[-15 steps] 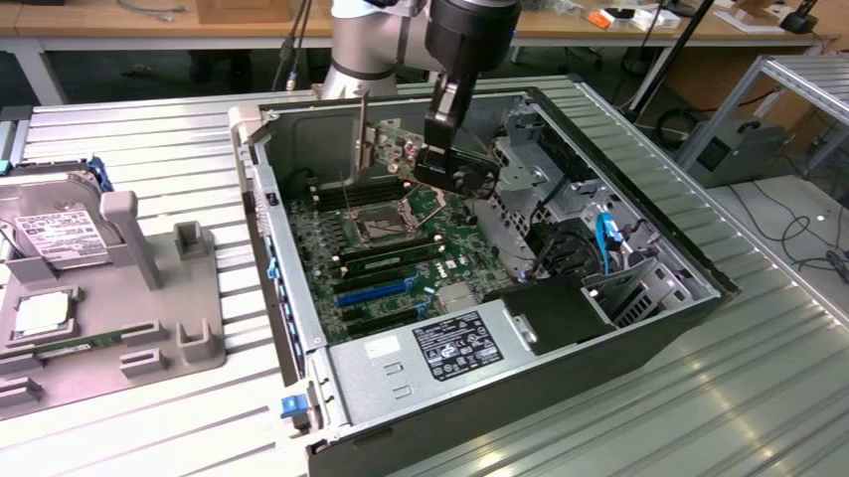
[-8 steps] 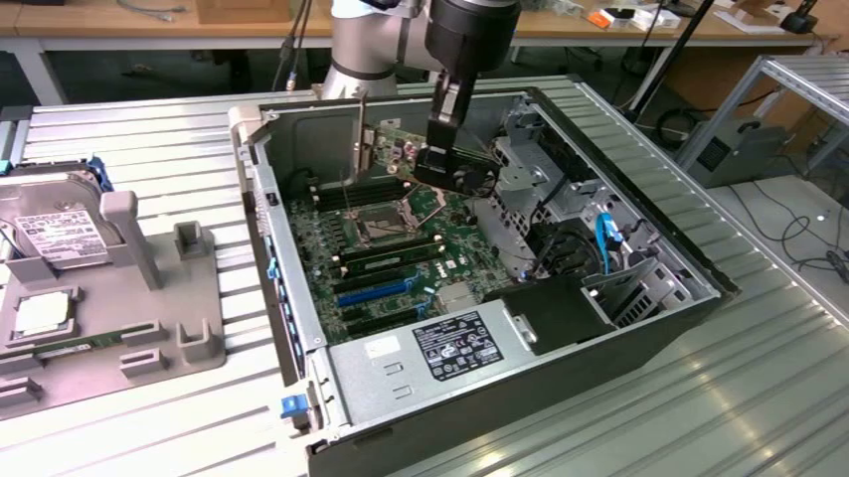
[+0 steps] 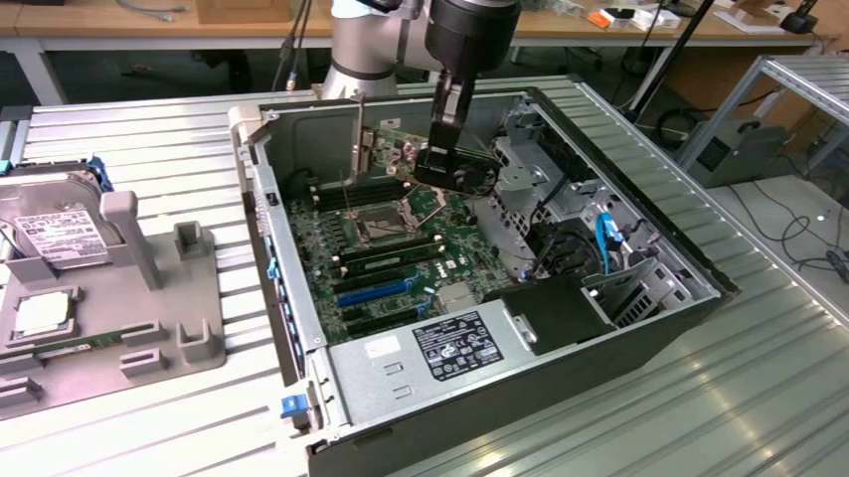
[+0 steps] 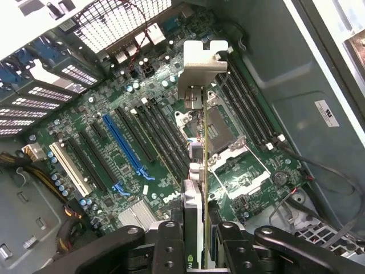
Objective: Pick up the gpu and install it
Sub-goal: 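Insert the gpu into the slot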
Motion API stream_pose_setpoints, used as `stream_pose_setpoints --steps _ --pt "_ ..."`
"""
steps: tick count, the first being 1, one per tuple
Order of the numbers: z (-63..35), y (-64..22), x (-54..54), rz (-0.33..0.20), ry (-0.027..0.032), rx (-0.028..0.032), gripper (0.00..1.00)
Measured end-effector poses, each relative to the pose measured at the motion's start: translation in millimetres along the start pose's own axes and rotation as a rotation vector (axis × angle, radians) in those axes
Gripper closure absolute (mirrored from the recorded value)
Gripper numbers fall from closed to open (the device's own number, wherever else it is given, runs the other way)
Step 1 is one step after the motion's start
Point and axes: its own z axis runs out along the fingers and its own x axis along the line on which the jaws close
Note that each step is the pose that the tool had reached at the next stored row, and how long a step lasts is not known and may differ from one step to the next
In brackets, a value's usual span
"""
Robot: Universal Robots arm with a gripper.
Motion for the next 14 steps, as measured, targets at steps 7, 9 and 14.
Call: stream_pose_setpoints --steps 7,9,14 --pt "0.0 0.0 0.0 -0.049 -0.0001 -0.0014 0.73" --pt "0.0 0.0 0.0 -0.065 -0.0001 -0.0018 0.73" --pt "0.0 0.0 0.0 -0.098 -0.0002 -0.0027 0.73"
